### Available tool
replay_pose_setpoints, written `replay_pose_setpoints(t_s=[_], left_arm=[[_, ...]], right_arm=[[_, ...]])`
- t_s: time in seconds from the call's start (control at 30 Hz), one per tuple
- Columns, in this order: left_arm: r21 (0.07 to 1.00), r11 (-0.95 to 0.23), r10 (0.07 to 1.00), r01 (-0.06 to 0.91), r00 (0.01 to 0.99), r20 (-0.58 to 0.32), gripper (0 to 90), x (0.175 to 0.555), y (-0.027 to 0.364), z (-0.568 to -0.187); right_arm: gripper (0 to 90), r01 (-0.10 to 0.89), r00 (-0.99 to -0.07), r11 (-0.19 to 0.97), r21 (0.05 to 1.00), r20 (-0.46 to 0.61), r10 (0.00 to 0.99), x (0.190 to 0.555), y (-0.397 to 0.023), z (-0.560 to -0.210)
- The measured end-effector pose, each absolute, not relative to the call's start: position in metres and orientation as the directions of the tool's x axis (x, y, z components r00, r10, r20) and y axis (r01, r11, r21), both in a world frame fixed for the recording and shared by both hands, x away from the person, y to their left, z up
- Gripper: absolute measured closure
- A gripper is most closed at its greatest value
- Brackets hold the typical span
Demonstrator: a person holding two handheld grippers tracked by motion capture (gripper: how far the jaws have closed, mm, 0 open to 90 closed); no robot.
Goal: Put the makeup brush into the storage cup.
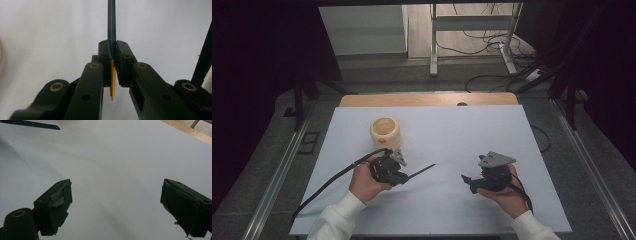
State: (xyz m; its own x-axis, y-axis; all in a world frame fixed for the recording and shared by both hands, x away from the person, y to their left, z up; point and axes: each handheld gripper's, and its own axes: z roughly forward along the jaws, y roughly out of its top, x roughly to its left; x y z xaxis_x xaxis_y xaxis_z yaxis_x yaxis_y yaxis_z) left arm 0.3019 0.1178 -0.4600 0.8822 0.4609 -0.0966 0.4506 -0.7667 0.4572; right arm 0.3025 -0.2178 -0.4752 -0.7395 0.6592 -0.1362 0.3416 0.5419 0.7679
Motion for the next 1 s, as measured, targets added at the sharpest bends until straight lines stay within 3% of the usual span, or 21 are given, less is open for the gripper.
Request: replay_pose_setpoints(t_s=[1.0], left_arm=[[0.431,-0.791,0.442,0.435,0.893,-0.09,83.7,0.309,0.098,-0.462]], right_arm=[[10.5,0.302,-0.786,0.579,0.757,-0.147,0.601,0.306,-0.19,-0.47]])
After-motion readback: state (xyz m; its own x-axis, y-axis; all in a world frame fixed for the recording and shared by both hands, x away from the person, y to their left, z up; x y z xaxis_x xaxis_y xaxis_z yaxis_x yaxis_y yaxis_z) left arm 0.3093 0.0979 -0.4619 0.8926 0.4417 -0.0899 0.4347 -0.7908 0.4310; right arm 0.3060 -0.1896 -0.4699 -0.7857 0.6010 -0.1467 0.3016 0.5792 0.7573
